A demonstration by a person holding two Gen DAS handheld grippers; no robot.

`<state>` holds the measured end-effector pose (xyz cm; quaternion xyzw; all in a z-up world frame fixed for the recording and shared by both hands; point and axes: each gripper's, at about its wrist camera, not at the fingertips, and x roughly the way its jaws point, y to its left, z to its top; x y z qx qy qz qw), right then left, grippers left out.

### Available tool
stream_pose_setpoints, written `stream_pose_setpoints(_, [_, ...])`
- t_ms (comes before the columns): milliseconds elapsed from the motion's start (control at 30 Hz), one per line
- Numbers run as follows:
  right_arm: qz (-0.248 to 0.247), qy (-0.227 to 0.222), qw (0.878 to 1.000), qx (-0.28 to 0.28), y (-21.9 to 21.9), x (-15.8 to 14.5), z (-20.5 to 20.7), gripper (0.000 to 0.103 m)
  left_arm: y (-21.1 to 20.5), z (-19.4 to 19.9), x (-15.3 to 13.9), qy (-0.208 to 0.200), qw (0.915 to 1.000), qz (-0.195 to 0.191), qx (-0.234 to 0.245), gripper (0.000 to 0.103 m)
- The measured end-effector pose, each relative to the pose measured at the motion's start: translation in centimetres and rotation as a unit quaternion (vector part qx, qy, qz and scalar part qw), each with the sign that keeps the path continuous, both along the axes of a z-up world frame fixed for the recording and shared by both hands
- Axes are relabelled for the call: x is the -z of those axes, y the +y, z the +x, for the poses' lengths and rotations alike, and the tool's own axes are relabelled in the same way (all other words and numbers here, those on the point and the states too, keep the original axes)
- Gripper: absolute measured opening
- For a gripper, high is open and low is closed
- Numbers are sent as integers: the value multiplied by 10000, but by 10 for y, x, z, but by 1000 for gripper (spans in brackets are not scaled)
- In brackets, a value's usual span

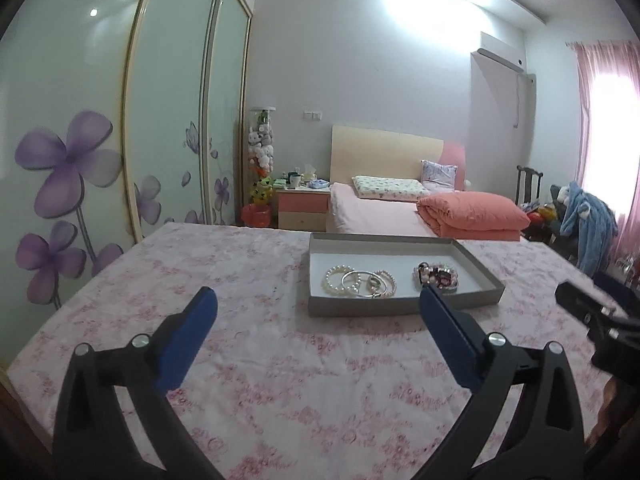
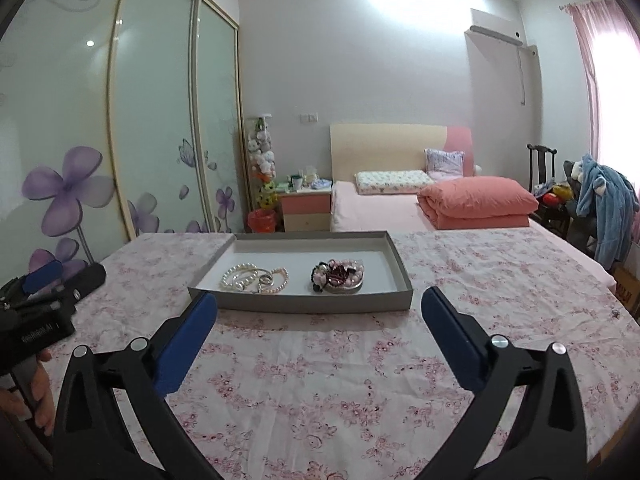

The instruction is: Organize jewelry

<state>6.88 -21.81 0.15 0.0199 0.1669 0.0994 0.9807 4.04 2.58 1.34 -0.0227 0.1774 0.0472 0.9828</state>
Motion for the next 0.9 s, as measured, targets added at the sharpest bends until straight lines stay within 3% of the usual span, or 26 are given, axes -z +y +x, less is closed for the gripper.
stream_pose_setpoints(133, [-12, -164, 9999, 14, 0, -3, -6, 101, 0, -4, 4, 5, 10000, 24, 2, 99])
stream_pose_setpoints(900, [115, -10, 9999, -8, -2, 7, -3, 101, -3, 1, 5, 59, 10000, -6, 39, 99])
